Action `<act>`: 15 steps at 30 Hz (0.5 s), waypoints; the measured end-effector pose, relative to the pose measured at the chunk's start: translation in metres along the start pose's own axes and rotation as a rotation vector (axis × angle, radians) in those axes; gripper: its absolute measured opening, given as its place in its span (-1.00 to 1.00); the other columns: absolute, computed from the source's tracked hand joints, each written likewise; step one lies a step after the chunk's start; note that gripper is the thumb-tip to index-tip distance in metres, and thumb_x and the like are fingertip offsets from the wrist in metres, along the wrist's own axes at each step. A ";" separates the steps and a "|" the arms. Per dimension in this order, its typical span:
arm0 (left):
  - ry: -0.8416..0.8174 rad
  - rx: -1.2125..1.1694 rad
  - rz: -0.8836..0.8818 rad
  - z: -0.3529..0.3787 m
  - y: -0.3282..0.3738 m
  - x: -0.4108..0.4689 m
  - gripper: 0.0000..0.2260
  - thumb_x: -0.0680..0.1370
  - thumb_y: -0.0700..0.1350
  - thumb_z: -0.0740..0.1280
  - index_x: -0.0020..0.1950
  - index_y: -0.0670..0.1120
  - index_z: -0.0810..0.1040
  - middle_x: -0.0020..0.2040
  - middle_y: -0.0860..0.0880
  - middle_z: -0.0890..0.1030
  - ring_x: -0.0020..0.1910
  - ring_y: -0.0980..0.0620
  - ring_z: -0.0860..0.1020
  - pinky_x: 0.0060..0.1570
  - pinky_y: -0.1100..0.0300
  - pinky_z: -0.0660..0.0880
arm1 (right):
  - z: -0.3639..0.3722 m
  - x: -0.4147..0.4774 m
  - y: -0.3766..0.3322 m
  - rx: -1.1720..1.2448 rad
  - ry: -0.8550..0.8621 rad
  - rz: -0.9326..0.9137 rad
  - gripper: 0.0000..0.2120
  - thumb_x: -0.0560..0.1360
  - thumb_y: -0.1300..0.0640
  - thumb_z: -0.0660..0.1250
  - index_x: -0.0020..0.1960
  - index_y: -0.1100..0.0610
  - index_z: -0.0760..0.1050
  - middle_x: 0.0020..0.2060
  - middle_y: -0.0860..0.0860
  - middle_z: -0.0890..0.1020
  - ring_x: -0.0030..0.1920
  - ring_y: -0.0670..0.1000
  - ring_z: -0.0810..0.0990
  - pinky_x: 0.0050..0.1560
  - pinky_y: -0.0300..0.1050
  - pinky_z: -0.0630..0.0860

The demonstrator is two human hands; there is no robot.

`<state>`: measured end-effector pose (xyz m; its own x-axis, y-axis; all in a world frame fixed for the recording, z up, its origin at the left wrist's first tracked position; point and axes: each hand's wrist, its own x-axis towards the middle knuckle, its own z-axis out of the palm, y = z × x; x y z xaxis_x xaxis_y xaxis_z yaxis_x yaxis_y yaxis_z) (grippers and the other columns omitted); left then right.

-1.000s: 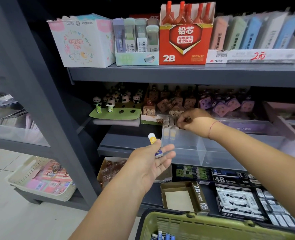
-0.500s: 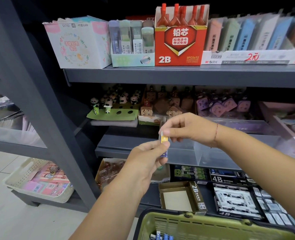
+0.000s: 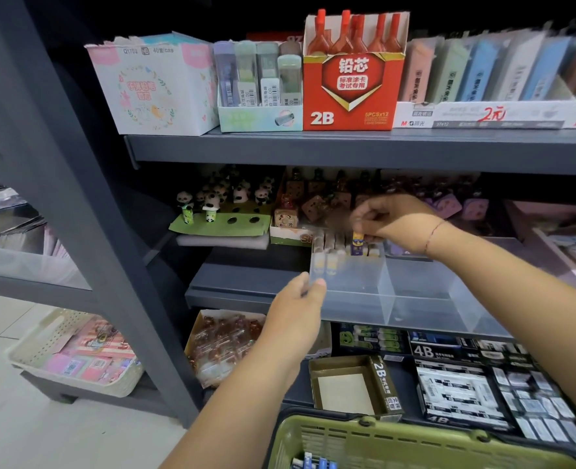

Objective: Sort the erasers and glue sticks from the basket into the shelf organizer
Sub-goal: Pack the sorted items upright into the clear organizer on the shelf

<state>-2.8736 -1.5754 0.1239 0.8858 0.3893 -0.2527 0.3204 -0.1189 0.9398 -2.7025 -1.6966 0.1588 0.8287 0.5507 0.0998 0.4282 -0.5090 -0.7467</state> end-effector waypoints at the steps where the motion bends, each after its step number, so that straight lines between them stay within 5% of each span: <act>1: -0.002 0.003 -0.006 0.000 0.000 0.000 -0.57 0.66 0.05 0.13 0.54 0.05 0.24 0.49 0.10 0.30 0.44 0.07 0.28 0.35 0.14 0.23 | 0.001 0.000 -0.002 -0.001 0.003 -0.008 -0.91 0.49 0.27 0.39 -0.11 0.10 0.57 -0.14 0.11 0.64 -0.16 0.02 0.57 0.04 -0.04 0.56; 4: -0.008 0.009 -0.011 0.000 0.000 0.001 -0.56 0.66 0.07 0.14 0.54 0.05 0.23 0.49 0.09 0.30 0.43 0.05 0.31 0.37 0.11 0.24 | 0.002 0.003 -0.008 -0.089 0.019 -0.035 -0.94 0.49 0.22 0.39 -0.08 0.08 0.56 -0.14 0.04 0.64 -0.18 -0.03 0.57 -0.08 -0.25 0.53; 11: -0.037 0.002 -0.028 -0.003 -0.001 0.001 -0.57 0.65 0.09 0.14 0.52 0.07 0.25 0.43 0.11 0.36 0.38 0.03 0.36 0.30 0.13 0.26 | 0.004 0.013 -0.010 -0.365 -0.031 -0.023 -0.88 0.48 0.15 0.40 0.01 0.08 0.61 -0.13 -0.04 0.63 -0.12 -0.07 0.58 -0.11 -0.33 0.42; 13: -0.048 0.017 -0.019 -0.004 0.000 0.000 -0.72 0.66 0.07 0.13 0.36 0.14 0.38 0.17 0.22 0.45 0.18 0.11 0.43 0.15 0.18 0.30 | 0.010 0.012 -0.005 -0.217 -0.102 -0.010 -0.90 0.46 0.22 0.42 -0.02 0.15 0.62 -0.20 0.01 0.65 -0.25 -0.10 0.59 -0.20 -0.40 0.47; 15: -0.043 0.035 -0.028 -0.004 0.003 -0.003 -0.92 0.66 0.06 0.12 0.02 0.20 0.39 -0.10 0.29 0.37 -0.04 0.18 0.42 -0.05 0.24 0.33 | 0.015 0.012 0.000 -0.099 -0.156 0.006 -0.92 0.47 0.26 0.41 -0.04 0.18 0.60 -0.22 0.04 0.65 -0.30 -0.10 0.60 -0.17 -0.25 0.56</act>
<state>-2.8764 -1.5733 0.1281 0.8896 0.3532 -0.2896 0.3565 -0.1406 0.9236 -2.6982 -1.6801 0.1500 0.7691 0.6390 -0.0135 0.4629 -0.5714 -0.6777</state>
